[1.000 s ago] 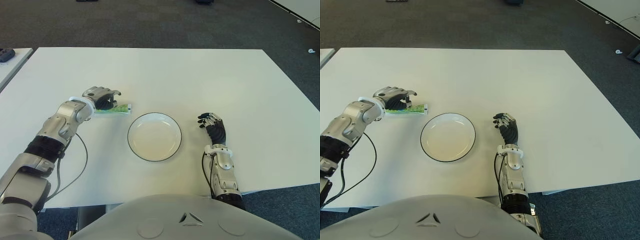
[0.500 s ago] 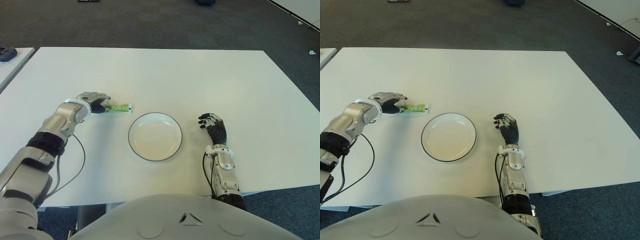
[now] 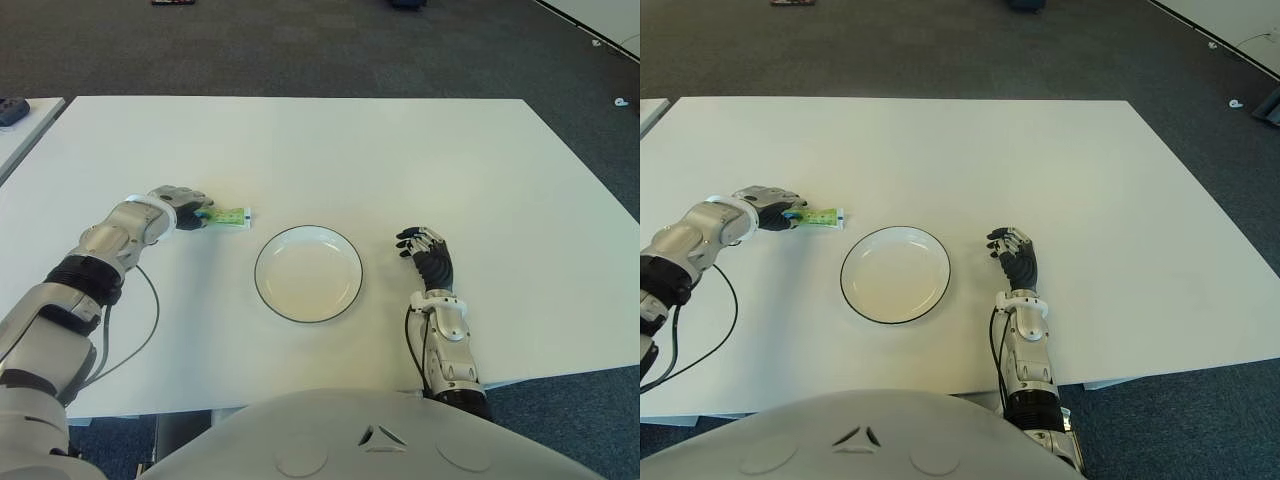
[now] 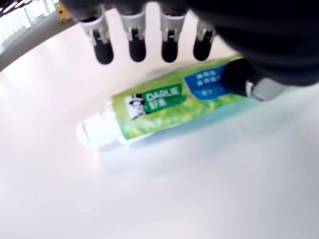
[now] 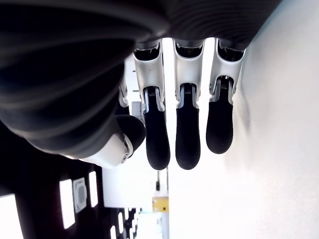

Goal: Put the toothpaste on the table into the plate.

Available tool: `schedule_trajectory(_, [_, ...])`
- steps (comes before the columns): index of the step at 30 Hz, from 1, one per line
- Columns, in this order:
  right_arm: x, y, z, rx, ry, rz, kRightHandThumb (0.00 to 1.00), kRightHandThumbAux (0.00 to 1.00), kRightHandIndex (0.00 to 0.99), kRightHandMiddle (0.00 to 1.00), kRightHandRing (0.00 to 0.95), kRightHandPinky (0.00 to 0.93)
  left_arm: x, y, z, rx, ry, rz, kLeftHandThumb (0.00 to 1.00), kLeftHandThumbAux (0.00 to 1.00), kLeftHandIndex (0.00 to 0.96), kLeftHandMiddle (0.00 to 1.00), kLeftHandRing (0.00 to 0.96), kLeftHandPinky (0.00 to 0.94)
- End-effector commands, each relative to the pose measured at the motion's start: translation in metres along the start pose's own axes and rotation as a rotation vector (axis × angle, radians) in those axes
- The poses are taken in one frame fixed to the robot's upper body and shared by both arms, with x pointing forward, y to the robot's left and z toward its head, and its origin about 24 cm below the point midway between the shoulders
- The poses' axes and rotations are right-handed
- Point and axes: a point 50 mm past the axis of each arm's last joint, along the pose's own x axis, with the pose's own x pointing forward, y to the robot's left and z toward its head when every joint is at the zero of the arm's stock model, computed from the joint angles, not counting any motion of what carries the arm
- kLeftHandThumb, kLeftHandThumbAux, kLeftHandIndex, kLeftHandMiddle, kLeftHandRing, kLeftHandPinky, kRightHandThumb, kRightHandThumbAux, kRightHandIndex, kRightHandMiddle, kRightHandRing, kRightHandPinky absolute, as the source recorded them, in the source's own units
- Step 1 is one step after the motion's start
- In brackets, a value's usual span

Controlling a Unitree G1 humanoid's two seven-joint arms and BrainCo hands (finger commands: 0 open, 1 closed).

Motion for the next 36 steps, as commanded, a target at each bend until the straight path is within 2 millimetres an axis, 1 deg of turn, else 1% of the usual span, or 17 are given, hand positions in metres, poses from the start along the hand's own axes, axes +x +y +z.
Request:
schedule_trajectory(1, [-0.003, 0.000, -0.006, -0.003, 0.033, -0.001, 0.710, 0.729, 0.429, 0.480, 0.492, 0.519, 0.001, -0.012, 0.003, 0.105, -0.042, -0.068, 0.575, 0.306, 0.000, 0.000, 0.000, 0.047])
schedule_trajectory(5, [-0.003, 0.000, -0.006, -0.002, 0.035, 0.000, 0.710, 0.729, 0.429, 0.479, 0.492, 0.519, 0.000, -0.014, 0.005, 0.150, -0.077, -0.079, 0.551, 0.303, 0.000, 0.000, 0.000, 0.028])
schedule_trajectory(12, [-0.004, -0.001, -0.006, 0.005, 0.034, 0.002, 0.710, 0.728, 0.429, 0.479, 0.495, 0.525, -0.008, -0.013, 0.012, 0.181, -0.116, -0.098, 0.526, 0.283, 0.000, 0.000, 0.000, 0.029])
schedule_trajectory(16, [-0.005, -0.001, -0.006, 0.010, 0.033, 0.003, 0.710, 0.728, 0.429, 0.480, 0.499, 0.531, -0.009, -0.013, 0.013, 0.194, -0.128, -0.134, 0.526, 0.272, 0.000, 0.000, 0.000, 0.035])
schedule_trajectory(22, [-0.006, -0.001, -0.007, 0.009, 0.032, 0.001, 0.710, 0.728, 0.429, 0.475, 0.489, 0.506, -0.012, -0.011, 0.020, 0.245, -0.161, -0.146, 0.498, 0.274, 0.000, 0.000, 0.000, 0.022])
schedule_trajectory(25, [-0.006, -0.002, -0.007, 0.008, 0.030, -0.001, 0.710, 0.728, 0.429, 0.479, 0.492, 0.520, -0.014, -0.011, 0.021, 0.261, -0.168, -0.146, 0.483, 0.273, 0.000, 0.000, 0.000, 0.019])
schedule_trajectory(31, [-0.007, -0.002, -0.007, 0.008, 0.029, -0.005, 0.710, 0.729, 0.429, 0.487, 0.501, 0.537, -0.017, -0.010, 0.023, 0.286, -0.182, -0.149, 0.475, 0.273, 0.000, 0.000, 0.000, 0.016])
schedule_trajectory(36, [-0.008, -0.003, -0.007, 0.005, 0.036, -0.009, 0.710, 0.728, 0.430, 0.484, 0.500, 0.523, -0.019, -0.012, 0.029, 0.306, -0.194, -0.157, 0.480, 0.275, 0.000, 0.000, 0.000, 0.027])
